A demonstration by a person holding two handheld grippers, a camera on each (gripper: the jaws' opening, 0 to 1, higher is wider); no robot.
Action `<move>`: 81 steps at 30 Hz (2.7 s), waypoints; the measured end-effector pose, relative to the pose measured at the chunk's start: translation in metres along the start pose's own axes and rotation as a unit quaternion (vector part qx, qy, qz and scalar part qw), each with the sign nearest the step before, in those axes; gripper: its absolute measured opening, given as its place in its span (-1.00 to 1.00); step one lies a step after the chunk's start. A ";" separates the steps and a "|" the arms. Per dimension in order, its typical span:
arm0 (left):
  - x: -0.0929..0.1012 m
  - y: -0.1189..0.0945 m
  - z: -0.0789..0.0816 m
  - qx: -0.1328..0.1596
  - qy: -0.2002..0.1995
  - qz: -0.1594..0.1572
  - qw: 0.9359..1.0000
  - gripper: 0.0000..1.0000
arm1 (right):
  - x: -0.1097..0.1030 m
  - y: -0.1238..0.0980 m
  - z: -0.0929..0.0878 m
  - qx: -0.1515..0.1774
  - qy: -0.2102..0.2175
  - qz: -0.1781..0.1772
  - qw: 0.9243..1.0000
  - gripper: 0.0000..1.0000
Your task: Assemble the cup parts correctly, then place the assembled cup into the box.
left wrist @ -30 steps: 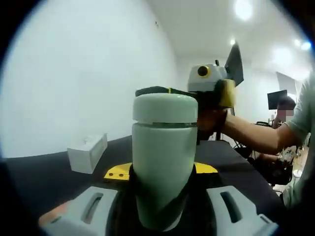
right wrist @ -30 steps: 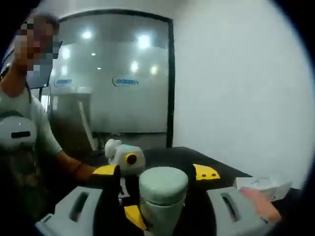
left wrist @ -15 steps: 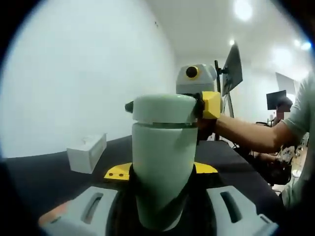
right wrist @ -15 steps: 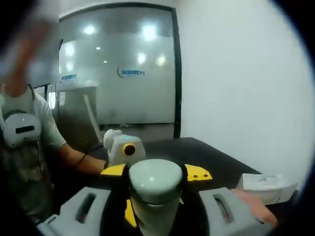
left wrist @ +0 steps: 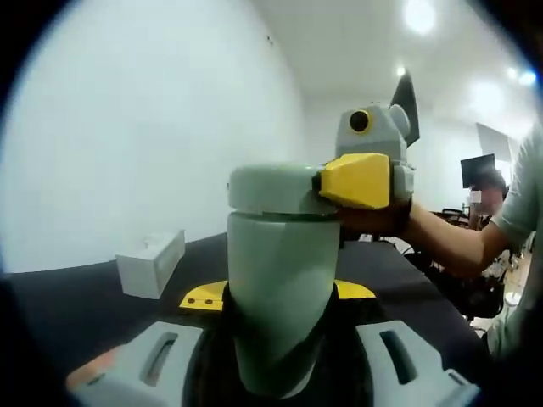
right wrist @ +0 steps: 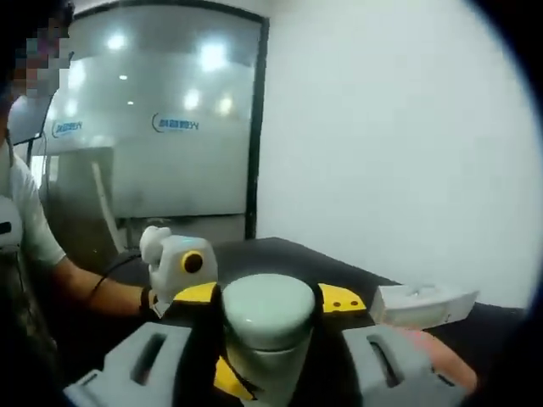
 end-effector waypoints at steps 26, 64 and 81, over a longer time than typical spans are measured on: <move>-0.004 -0.001 0.000 0.002 -0.002 0.005 1.000 -0.20 | 0.015 -0.007 0.018 0.013 -0.010 -0.076 0.997 0.16; 0.001 -0.002 -0.001 -0.001 0.006 0.004 1.000 -0.20 | -0.003 0.001 -0.001 -0.024 0.001 0.037 0.999 -0.17; -0.004 -0.003 0.000 0.003 -0.010 0.016 1.000 -0.20 | 0.015 0.003 0.002 0.032 0.016 -0.270 0.962 -0.17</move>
Point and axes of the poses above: the point that each gripper's makers call its tool centre point, and the gripper's own axes: y roughly forward along the fingers, x roughly to its right, z roughly out of its top, the point moved 1 cm from there along -y, roughly backward along the fingers, and after that the axes turned 8 degrees about -z, right-handed, at the moved point
